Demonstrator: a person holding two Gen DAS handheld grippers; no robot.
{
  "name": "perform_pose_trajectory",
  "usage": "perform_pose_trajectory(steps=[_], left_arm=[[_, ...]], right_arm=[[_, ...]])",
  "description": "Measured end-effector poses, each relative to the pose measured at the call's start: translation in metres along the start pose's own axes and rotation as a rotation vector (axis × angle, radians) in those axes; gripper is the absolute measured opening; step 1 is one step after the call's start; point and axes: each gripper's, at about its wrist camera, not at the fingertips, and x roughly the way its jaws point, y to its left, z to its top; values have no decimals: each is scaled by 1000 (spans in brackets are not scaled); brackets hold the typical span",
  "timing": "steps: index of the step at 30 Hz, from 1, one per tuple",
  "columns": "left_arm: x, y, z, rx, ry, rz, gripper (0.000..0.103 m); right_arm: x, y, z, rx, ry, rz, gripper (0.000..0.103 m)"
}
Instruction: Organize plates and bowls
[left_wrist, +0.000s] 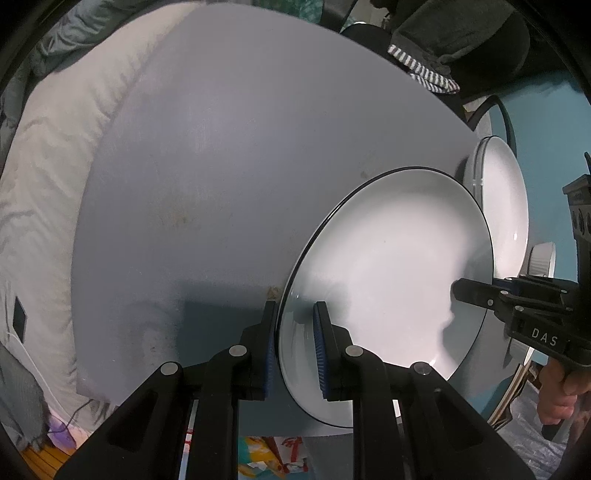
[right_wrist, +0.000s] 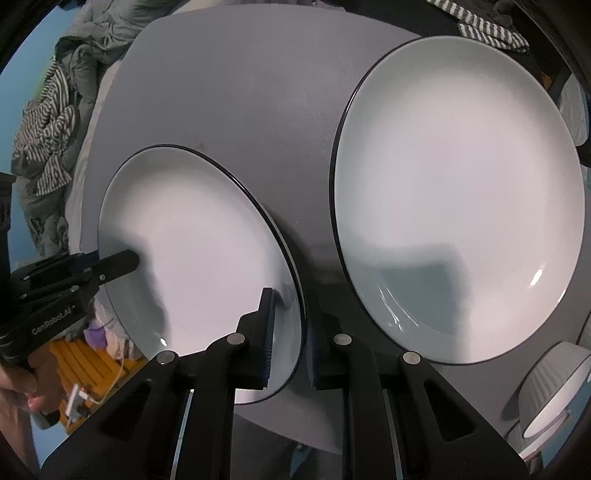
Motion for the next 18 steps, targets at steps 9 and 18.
perform_pose_trajectory(steps=[9, 18], left_arm=[[-20, -16, 5, 43, -23, -3, 18], [-30, -49, 20, 93, -44, -12, 18]], right_arm=[[-21, -7, -1, 13, -19, 13, 15], [-46, -27, -7, 47, -58, 19, 15]])
